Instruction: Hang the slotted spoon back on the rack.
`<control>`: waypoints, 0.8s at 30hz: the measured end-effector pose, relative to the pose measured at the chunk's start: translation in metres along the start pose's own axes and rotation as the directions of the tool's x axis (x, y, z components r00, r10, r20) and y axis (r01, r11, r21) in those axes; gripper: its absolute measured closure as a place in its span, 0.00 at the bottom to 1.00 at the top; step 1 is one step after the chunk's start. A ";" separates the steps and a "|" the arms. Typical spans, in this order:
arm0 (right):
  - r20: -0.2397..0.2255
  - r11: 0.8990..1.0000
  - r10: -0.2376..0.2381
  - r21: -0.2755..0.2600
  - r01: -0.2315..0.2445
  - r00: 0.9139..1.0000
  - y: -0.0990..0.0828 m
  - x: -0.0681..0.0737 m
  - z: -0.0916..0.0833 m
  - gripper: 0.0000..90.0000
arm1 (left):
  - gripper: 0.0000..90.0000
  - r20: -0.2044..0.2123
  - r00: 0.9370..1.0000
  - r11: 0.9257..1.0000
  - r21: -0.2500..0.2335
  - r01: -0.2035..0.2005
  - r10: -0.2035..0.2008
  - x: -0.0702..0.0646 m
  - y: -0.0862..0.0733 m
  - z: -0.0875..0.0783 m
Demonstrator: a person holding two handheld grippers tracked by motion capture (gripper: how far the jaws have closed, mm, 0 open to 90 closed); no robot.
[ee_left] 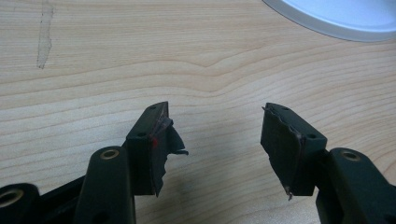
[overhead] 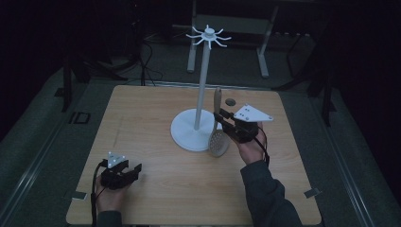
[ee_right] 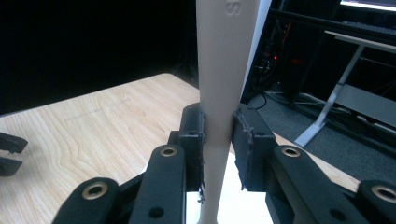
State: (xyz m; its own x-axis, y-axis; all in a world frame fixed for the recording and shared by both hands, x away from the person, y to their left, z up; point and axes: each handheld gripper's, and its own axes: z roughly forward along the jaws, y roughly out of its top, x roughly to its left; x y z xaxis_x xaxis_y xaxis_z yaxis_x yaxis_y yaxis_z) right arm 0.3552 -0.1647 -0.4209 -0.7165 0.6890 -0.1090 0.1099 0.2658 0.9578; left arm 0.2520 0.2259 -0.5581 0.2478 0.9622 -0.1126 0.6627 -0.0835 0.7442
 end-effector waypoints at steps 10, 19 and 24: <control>0.007 1.000 0.014 -0.013 -0.014 1.000 0.006 -0.005 -0.003 0.82 | 0.48 0.000 1.000 1.000 0.000 -0.001 0.001 0.000 0.000 0.000; 0.020 0.999 0.026 -0.026 -0.026 0.999 0.012 -0.011 -0.005 0.82 | 0.48 0.000 1.000 1.000 0.000 0.000 0.000 0.000 0.000 0.000; 0.020 0.998 0.042 -0.036 -0.041 0.999 0.016 -0.015 -0.007 0.82 | 0.48 0.001 1.000 1.000 0.000 0.000 0.000 0.000 0.000 0.000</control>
State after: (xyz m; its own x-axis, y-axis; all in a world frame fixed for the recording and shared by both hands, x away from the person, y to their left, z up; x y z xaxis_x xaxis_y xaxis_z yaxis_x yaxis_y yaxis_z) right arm 0.3631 -0.1755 -0.4025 -0.6975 0.7127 -0.0740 0.1142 0.2125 0.9705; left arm 0.2521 0.2258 -0.5583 0.2483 0.9621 -0.1130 0.6629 -0.0837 0.7440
